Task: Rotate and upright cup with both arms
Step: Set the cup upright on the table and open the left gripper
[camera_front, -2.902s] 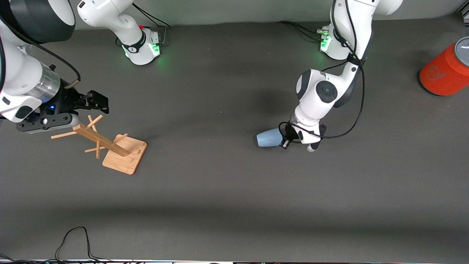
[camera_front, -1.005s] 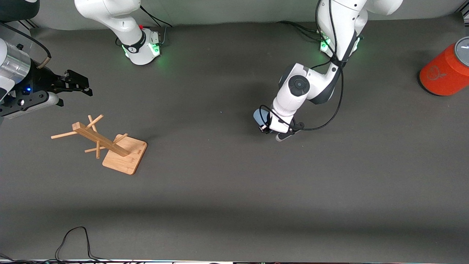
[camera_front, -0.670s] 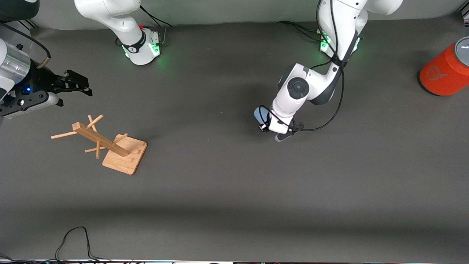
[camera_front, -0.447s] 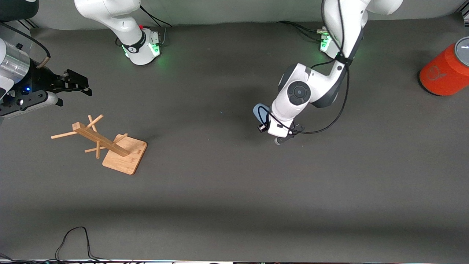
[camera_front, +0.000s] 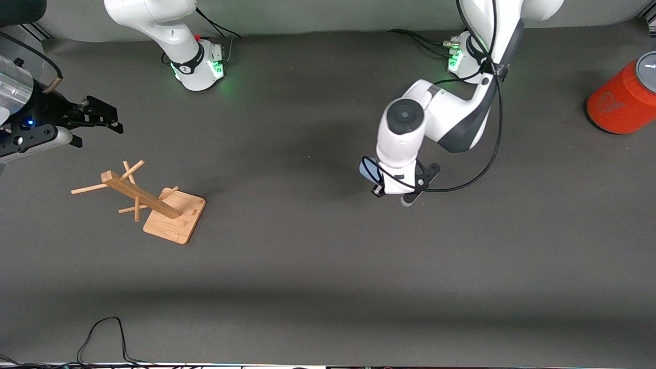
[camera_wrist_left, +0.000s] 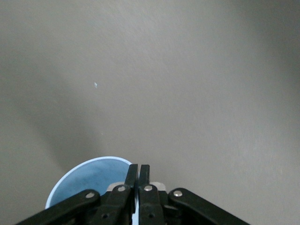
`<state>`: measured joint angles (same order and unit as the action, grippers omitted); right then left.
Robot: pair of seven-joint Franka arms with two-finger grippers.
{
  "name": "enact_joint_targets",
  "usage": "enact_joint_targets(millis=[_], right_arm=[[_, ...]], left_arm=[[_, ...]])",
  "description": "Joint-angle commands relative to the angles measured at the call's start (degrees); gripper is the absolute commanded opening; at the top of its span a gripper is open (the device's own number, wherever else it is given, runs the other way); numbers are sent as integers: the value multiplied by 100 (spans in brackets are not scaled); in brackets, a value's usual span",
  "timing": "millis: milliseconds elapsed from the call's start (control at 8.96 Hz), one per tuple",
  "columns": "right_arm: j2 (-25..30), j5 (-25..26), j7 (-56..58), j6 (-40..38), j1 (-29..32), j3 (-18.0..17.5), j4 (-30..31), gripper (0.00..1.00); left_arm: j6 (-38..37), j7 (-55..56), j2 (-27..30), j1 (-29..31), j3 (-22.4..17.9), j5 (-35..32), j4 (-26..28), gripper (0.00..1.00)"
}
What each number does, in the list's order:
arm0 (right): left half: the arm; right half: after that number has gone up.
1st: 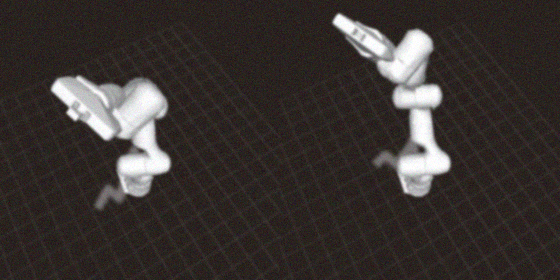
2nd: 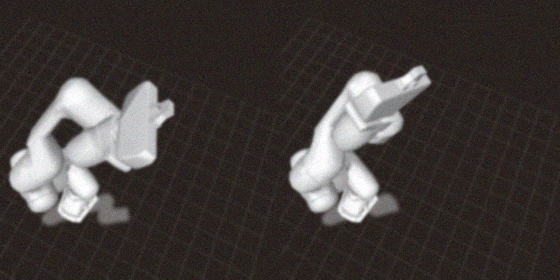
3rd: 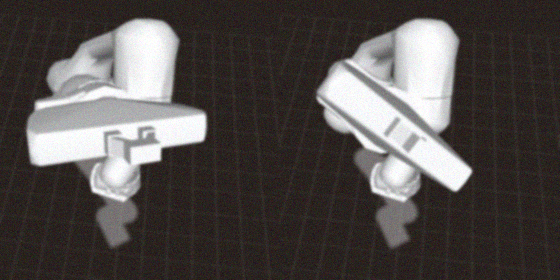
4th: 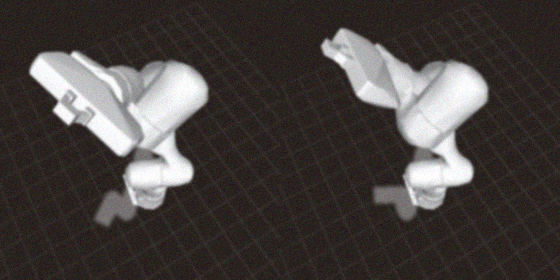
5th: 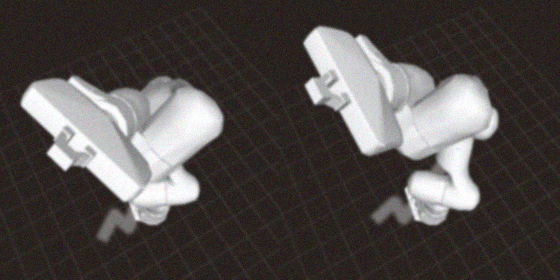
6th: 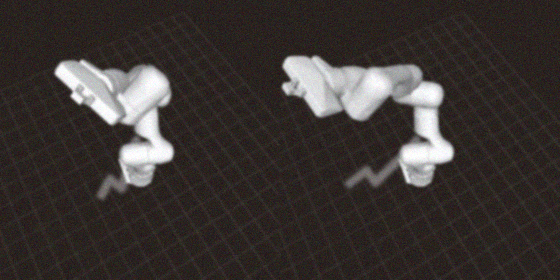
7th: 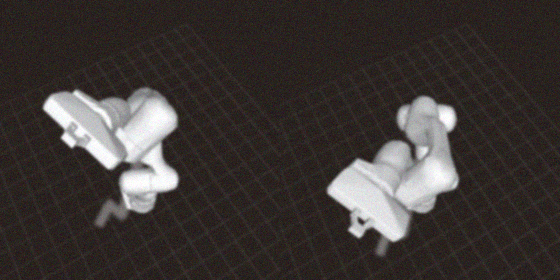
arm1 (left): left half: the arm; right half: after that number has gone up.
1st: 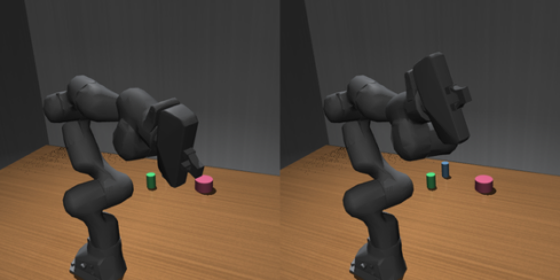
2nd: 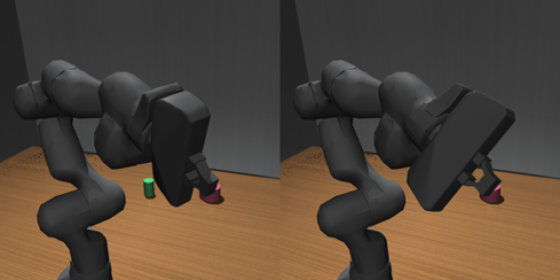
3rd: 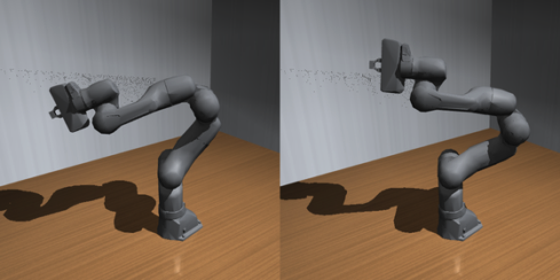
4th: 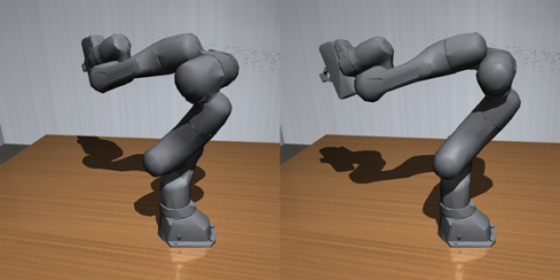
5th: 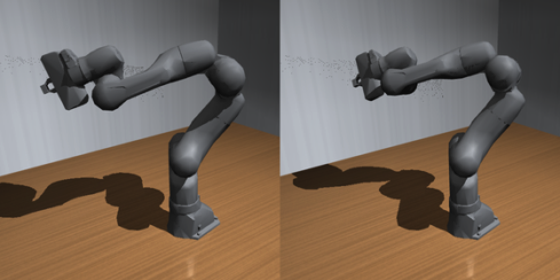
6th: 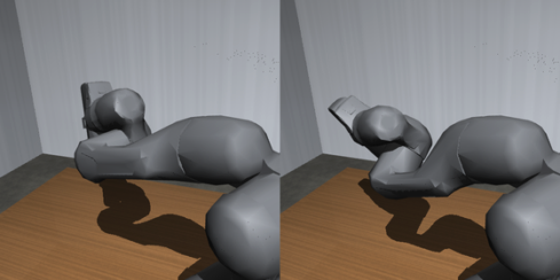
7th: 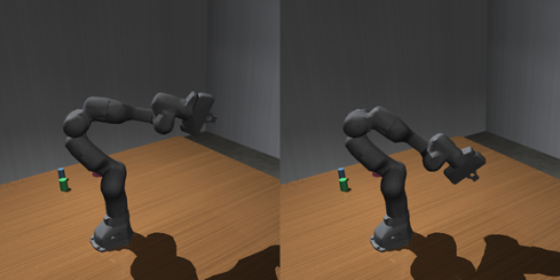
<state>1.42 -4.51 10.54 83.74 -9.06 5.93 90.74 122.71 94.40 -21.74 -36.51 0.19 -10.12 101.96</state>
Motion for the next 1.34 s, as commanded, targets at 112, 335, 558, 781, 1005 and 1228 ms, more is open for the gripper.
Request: enact_joint_targets(millis=[112,335,558,781,1005,1228], right_arm=[[112,38,124,55,63,5,49,100],[104,38,115,63,63,5,40,100],[104,38,115,64,63,5,40,100],[86,38,115,55,63,5,-21,100],[86,38,106,55,63,5,-22,100],[95,38,115,55,63,5,-30,100]], left_arm=[[-1124,2663,-338,-715,-10,-1708,-291,0],[-1808,3485,-829,-1110,-10,-2045,-806,0],[-2749,3934,-1611,-1445,-28,-2116,-1737,0],[-2990,4461,-1894,-1709,-28,-2335,-1829,0],[-3069,4614,-1940,-1719,-10,-2407,-1838,28],[-3113,4561,-1922,-1719,-10,-2406,-1838,100]])
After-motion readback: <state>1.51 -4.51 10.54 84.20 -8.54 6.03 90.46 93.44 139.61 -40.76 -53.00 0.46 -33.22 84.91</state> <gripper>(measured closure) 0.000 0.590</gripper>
